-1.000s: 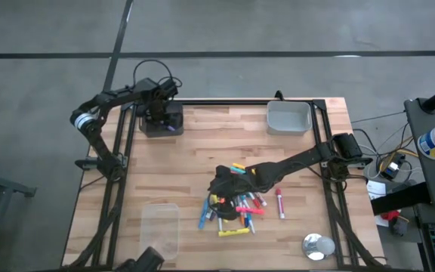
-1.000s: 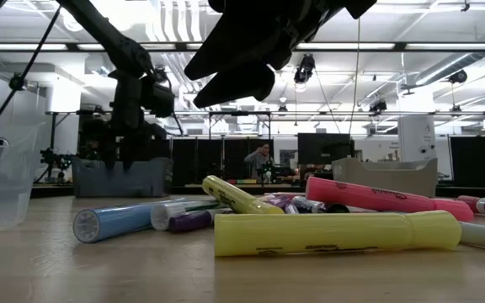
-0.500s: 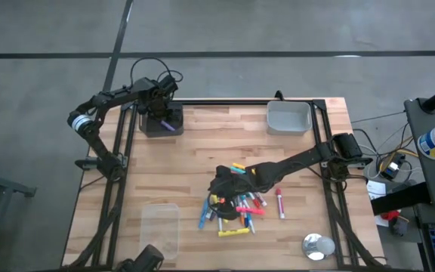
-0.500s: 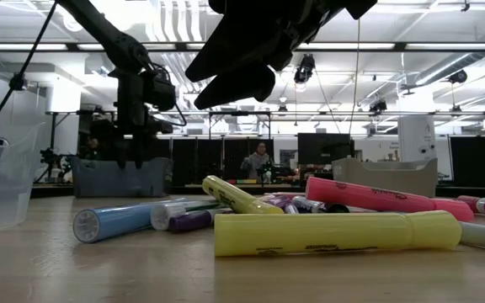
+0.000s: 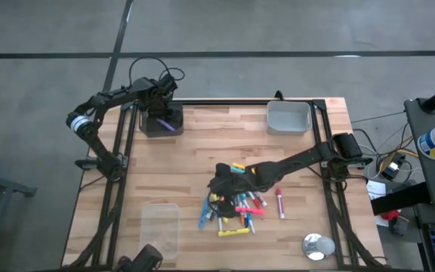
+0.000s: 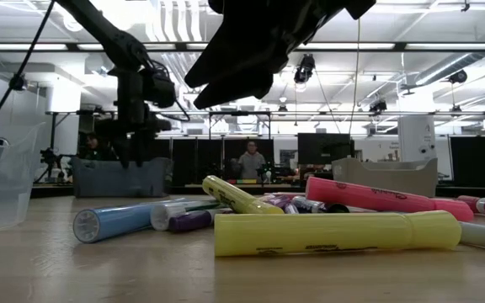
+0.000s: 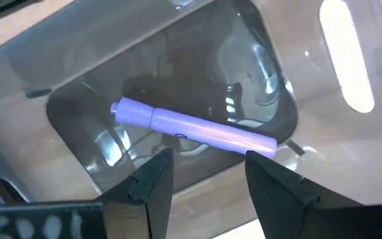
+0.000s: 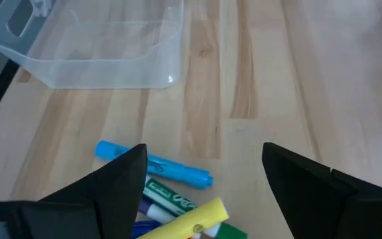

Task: Pick & Place Markers
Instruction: Put the violet highlighter pen into the black bin

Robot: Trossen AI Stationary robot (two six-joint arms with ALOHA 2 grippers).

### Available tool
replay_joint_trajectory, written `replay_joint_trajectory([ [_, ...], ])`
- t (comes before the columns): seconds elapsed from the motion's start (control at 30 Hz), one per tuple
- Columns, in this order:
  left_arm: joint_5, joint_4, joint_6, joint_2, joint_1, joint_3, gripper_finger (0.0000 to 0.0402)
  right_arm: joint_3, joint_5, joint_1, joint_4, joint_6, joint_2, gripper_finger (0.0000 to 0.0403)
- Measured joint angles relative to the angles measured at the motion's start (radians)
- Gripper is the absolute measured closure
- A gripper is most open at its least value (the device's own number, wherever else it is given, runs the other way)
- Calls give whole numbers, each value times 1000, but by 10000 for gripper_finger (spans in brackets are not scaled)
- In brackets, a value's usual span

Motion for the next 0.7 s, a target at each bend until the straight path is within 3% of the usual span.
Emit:
replay_joint_trajectory([
  [0.27, -8, 3, 416, 0, -12, 0, 223, 0, 0, -1, 1, 2, 0, 110],
  [0.43, -105, 19, 641, 0, -19, -2, 223, 0, 0, -1, 1, 1, 0, 110],
  [0.53, -201, 32, 711, 0, -19, -3, 223, 0, 0, -1, 1, -2, 0, 110],
  [0.7, -188, 30, 717, 2, -19, -30, 223, 0, 0, -6, 1, -6, 0, 110],
])
